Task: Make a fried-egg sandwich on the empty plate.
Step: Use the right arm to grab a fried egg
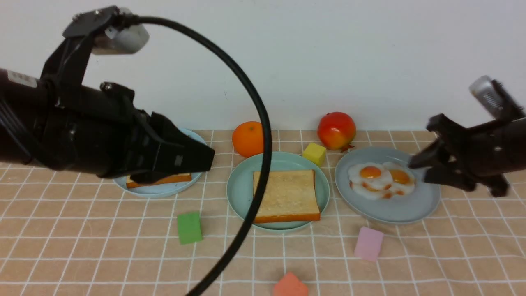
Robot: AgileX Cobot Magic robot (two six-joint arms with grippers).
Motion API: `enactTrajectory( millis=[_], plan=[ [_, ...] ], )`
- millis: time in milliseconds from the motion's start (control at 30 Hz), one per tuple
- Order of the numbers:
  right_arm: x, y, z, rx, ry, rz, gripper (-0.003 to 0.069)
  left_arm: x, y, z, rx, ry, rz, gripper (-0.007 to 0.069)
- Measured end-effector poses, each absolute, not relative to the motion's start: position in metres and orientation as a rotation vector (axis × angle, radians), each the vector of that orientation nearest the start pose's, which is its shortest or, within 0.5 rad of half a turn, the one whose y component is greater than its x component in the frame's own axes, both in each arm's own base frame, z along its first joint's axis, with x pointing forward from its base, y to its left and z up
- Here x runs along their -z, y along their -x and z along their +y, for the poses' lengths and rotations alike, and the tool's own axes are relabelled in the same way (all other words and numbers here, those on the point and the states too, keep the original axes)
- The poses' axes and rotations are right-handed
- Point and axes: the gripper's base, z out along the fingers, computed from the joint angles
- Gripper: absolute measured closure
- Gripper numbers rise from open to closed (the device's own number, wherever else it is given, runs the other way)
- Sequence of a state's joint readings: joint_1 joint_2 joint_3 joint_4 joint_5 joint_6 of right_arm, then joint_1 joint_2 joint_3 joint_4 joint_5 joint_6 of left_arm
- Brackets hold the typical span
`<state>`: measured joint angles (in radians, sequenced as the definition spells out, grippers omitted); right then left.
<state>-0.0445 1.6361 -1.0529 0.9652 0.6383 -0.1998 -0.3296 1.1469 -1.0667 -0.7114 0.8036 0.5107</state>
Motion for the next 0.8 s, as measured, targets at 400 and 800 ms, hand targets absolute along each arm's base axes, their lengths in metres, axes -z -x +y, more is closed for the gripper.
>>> enactTrajectory(
  millis=[400,800],
  plan=[
    [-0.184,-0.374,0.026,-0.973,-0.896,2.324,0.0207,-0.371,-0.207,-0.116,0.734,-0.6,2.154,0.0482],
    [-0.161,-0.384,0.025,-1.038,-1.114,2.259,0.0284,-0.371,-0.207,-0.116,0.734,-0.601,2.155,0.0469]
  ],
)
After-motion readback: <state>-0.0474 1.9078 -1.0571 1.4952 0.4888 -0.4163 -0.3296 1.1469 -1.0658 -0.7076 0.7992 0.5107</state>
